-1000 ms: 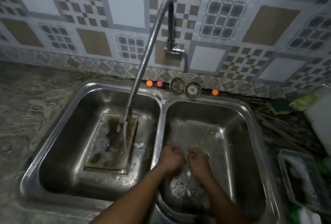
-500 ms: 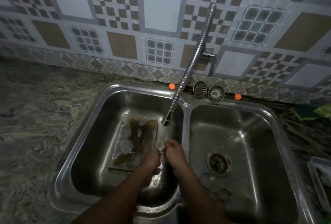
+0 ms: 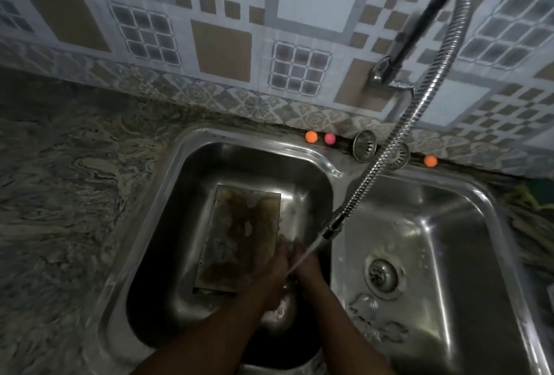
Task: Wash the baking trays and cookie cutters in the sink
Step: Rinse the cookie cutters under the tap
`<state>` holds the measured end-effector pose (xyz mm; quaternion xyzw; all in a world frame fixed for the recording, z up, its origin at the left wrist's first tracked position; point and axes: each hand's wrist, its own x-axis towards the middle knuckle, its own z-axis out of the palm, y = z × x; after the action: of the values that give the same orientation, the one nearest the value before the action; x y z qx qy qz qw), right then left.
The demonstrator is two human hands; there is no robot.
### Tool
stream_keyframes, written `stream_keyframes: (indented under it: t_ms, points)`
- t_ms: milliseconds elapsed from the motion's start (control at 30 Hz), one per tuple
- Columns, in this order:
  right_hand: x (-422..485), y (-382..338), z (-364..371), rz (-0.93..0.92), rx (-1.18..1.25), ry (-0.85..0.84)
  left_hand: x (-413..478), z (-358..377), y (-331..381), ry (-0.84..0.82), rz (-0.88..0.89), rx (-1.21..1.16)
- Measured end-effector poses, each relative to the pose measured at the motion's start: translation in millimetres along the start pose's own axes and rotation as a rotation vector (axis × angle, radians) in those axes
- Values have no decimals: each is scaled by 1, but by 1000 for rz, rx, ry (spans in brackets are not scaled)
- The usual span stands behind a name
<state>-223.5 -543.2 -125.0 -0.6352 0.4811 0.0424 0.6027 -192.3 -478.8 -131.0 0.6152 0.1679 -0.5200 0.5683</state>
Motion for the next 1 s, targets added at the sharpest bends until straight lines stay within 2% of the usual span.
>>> stream_keyframes:
  t_ms: [67, 167, 267, 400, 467, 600, 767, 900, 1000]
  points:
    - [3, 5, 5, -15, -39, 24, -1, 4, 4, 6, -30, -14]
    - [9, 33, 13, -4, -256, 90, -12, 1, -6, -13, -25, -94]
    - [-7, 23, 14, 12, -264, 163, -6, -11, -17, 62, 41, -172]
    - [-28, 20, 21, 1, -108, 215, -16, -26, -22, 255, 141, -150]
    - [-44, 18, 20, -15, -46, 208, -36, -32, -18, 278, 221, -163]
    - [-74, 9, 11, -5, 225, 153, -65, -36, -10, 136, 308, -134]
    - [-104, 8, -1, -18, 542, 85, -95, -28, -4, 85, 282, -165]
    - [-106, -12, -17, -74, 711, -44, -113, -23, 22, 4, 298, -171]
    - [-107, -12, -18, -107, 689, 61, -120, -22, 23, -42, 311, -145]
